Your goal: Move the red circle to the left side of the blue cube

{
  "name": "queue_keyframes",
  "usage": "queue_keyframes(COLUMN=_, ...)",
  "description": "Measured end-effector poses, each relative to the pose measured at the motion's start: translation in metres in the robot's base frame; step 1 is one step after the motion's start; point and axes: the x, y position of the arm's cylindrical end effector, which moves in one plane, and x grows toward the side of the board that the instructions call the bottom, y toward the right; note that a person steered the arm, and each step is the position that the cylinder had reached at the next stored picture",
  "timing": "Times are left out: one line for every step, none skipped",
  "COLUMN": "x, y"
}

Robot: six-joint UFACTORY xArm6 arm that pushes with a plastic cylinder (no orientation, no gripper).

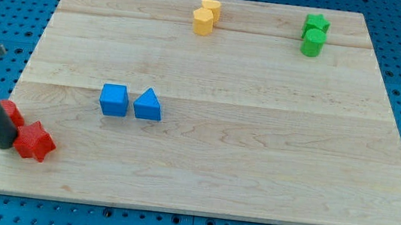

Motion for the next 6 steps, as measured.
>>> queue_keyframes(x=0.008, y=-0.042)
queue_keyframes(x=-0.017, y=-0.047)
queue_keyframes(x=-0.043, y=-0.01)
queue_keyframes(x=-0.056, y=0.0)
queue_keyframes(x=-0.05, y=-0.048)
queue_keyframes(x=-0.075, y=-0.016)
